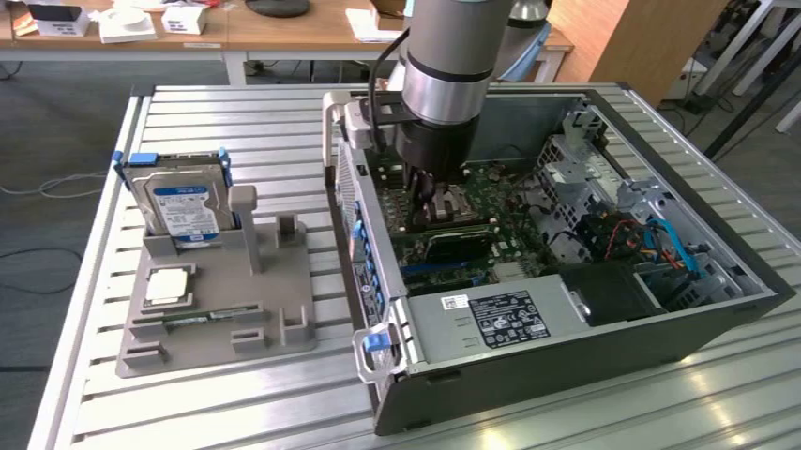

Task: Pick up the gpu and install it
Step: 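Press down on the gpu until it lock into place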

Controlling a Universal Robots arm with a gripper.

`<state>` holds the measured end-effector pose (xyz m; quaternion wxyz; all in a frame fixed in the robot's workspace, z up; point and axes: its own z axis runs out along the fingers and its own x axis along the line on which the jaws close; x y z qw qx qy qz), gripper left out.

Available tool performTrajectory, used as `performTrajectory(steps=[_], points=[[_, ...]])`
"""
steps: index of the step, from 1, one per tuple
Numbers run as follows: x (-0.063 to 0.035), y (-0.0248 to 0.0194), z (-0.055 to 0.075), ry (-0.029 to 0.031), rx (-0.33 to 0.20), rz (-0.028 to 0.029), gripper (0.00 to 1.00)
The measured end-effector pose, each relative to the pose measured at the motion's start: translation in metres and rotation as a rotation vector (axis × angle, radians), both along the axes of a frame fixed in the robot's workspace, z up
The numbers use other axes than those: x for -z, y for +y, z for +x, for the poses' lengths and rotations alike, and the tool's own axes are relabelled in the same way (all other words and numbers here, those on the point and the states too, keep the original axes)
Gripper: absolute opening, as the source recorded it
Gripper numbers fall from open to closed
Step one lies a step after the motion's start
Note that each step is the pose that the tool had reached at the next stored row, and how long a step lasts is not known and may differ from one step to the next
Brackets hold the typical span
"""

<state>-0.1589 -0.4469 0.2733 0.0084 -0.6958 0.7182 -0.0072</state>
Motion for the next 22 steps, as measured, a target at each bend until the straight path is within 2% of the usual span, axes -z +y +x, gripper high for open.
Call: performTrajectory(steps=[22], points=[[0.0051, -0.0001, -0.0001, 0.0002, 0.0, -0.0013, 0.11]])
